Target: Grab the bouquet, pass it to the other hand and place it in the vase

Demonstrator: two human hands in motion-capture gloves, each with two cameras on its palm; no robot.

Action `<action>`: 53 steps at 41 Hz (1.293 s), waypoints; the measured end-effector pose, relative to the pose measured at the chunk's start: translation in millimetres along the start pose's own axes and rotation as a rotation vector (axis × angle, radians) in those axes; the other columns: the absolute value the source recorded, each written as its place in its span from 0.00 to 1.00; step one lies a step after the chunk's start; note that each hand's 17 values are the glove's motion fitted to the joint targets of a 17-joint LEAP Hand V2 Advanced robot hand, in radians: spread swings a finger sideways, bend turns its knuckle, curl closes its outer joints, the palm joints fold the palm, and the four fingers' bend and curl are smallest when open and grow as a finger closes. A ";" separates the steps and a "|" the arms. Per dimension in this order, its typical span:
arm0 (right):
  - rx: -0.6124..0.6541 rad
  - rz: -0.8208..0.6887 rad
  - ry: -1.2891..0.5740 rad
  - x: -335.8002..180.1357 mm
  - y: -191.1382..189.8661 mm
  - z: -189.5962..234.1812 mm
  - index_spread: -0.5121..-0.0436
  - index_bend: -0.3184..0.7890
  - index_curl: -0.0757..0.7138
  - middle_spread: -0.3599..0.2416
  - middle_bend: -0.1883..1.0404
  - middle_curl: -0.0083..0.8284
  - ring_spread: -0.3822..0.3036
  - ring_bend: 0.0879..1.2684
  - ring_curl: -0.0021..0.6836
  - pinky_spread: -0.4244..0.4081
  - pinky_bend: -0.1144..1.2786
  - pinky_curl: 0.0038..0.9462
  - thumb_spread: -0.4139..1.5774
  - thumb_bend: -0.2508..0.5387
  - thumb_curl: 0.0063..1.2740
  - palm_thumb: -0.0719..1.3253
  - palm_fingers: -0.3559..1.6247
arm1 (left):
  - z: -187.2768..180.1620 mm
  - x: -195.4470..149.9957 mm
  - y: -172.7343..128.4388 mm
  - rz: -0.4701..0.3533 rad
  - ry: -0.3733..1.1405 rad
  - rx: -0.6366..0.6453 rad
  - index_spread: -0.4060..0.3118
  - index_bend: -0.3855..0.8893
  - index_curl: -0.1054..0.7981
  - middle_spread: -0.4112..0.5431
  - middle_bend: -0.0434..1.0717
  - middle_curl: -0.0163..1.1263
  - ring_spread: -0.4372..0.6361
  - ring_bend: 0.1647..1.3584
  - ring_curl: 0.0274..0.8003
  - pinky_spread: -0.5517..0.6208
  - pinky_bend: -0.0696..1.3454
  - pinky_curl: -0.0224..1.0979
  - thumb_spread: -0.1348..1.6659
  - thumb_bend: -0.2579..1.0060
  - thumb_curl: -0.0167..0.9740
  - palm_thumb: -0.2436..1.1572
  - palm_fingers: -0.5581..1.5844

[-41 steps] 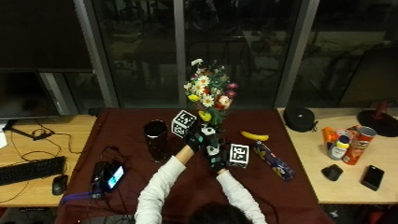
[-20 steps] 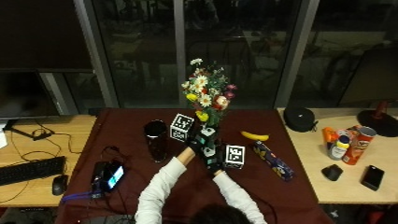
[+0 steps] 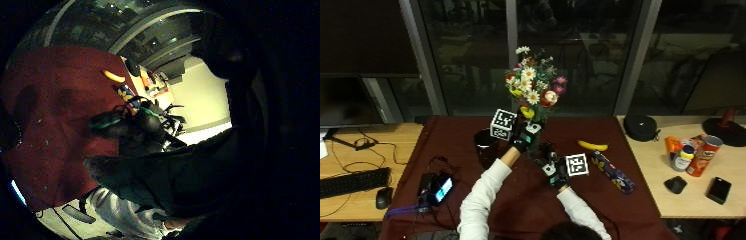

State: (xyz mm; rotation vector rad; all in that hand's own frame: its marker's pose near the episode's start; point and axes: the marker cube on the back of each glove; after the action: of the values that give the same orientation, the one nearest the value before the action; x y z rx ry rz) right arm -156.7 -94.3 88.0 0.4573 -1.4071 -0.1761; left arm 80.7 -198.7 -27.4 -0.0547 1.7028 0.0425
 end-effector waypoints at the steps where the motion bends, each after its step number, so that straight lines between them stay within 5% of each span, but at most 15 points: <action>1: -0.011 -0.010 0.011 -2.2 -0.5 1.4 0.55 0.32 0.67 0.35 0.62 0.63 0.31 0.59 0.67 0.30 0.59 0.47 0.65 0.24 0.48 0.59 0.60 | 5.9 10.3 -2.5 0.015 0.012 0.003 0.24 0.56 0.62 0.18 0.54 0.50 0.11 0.36 0.57 0.25 0.34 0.43 0.21 0.19 0.73 0.95 0.82; 3: -0.048 0.033 0.036 -3.8 1.9 -0.5 0.49 0.30 0.63 0.31 0.56 0.60 0.32 0.55 0.65 0.39 0.57 0.47 0.68 0.24 0.46 0.56 0.47 | 4.6 26.9 -3.0 0.038 0.009 0.037 0.24 0.55 0.63 0.18 0.55 0.50 0.11 0.36 0.58 0.25 0.34 0.43 0.20 0.19 0.74 0.95 0.82; 5: -0.094 0.019 0.071 -4.1 2.3 -4.3 0.47 0.31 0.61 0.30 0.54 0.59 0.33 0.54 0.65 0.43 0.56 0.47 0.69 0.25 0.45 0.54 0.45 | -2.8 39.6 -2.3 0.053 -0.004 0.077 0.24 0.55 0.64 0.18 0.54 0.51 0.11 0.35 0.58 0.25 0.34 0.43 0.20 0.19 0.74 0.95 0.82; 6: -0.115 -0.021 0.084 -3.6 1.2 -5.9 0.42 0.29 0.58 0.32 0.46 0.55 0.37 0.50 0.62 0.51 0.58 0.47 0.70 0.24 0.44 0.52 0.33 | -6.7 43.6 -2.5 0.056 -0.008 0.091 0.24 0.55 0.64 0.18 0.54 0.51 0.11 0.35 0.58 0.25 0.34 0.43 0.20 0.19 0.75 0.95 0.82; 7: -0.132 -0.042 0.086 -2.7 0.7 -6.9 0.44 0.32 0.59 0.31 0.52 0.58 0.35 0.53 0.65 0.50 0.58 0.48 0.71 0.26 0.44 0.52 0.41 | -10.4 47.3 -2.4 0.057 -0.013 0.100 0.24 0.55 0.65 0.18 0.54 0.51 0.11 0.35 0.59 0.25 0.34 0.43 0.20 0.19 0.75 0.95 0.82; 9: -0.151 0.039 0.060 0.8 4.1 -7.9 0.38 0.30 0.53 0.35 0.39 0.51 0.44 0.47 0.60 0.60 0.62 0.47 0.72 0.23 0.42 0.47 0.26 | -17.7 58.0 -0.4 0.062 -0.029 0.119 0.24 0.55 0.66 0.18 0.54 0.51 0.11 0.35 0.59 0.25 0.34 0.44 0.19 0.19 0.76 0.95 0.82; 14: -0.181 0.166 -0.042 2.0 7.5 -7.8 0.30 0.32 0.43 0.47 0.33 0.46 0.55 0.44 0.54 0.71 0.67 0.45 0.74 0.24 0.38 0.41 0.19 | -45.1 85.9 -0.9 0.072 -0.063 0.200 0.23 0.54 0.68 0.17 0.54 0.52 0.11 0.35 0.60 0.25 0.33 0.44 0.19 0.19 0.77 0.95 0.82; 22: -0.172 0.280 0.046 2.1 8.7 -16.4 0.24 0.35 0.35 0.55 0.31 0.44 0.64 0.43 0.48 0.80 0.68 0.42 0.76 0.27 0.34 0.37 0.16 | -93.0 111.8 -8.2 0.095 -0.139 0.368 0.23 0.53 0.71 0.17 0.54 0.53 0.11 0.34 0.61 0.25 0.32 0.44 0.18 0.19 0.79 0.95 0.82; 31: -0.183 0.287 0.047 8.3 15.3 -14.4 0.23 0.38 0.32 0.58 0.31 0.42 0.65 0.43 0.47 0.83 0.68 0.40 0.79 0.28 0.31 0.35 0.18 | -147.7 81.5 -23.0 0.055 -0.192 0.512 0.23 0.51 0.74 0.17 0.53 0.53 0.10 0.33 0.62 0.25 0.31 0.44 0.18 0.18 0.81 0.94 0.82; 42: -0.180 -0.065 0.128 41.7 4.4 -20.0 0.24 0.43 0.34 0.58 0.32 0.42 0.63 0.42 0.45 0.84 0.63 0.36 0.81 0.29 0.28 0.33 0.22 | -187.2 31.6 -33.1 -0.005 -0.163 0.600 0.23 0.49 0.78 0.17 0.51 0.54 0.10 0.31 0.62 0.24 0.31 0.45 0.18 0.18 0.82 0.94 0.82; 53: -0.167 0.248 0.045 40.6 22.2 -20.0 0.26 0.42 0.38 0.58 0.30 0.41 0.59 0.39 0.44 0.84 0.58 0.35 0.83 0.30 0.26 0.32 0.25 | -198.3 -12.6 -34.8 -0.096 -0.110 0.605 0.23 0.47 0.81 0.17 0.51 0.54 0.10 0.30 0.62 0.24 0.30 0.45 0.18 0.18 0.83 0.94 0.82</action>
State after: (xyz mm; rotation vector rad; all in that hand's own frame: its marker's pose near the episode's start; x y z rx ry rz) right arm -133.8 -85.9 132.1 0.1460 -1.3789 -0.0807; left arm -111.6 -245.2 11.4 0.3109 1.5402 -0.5303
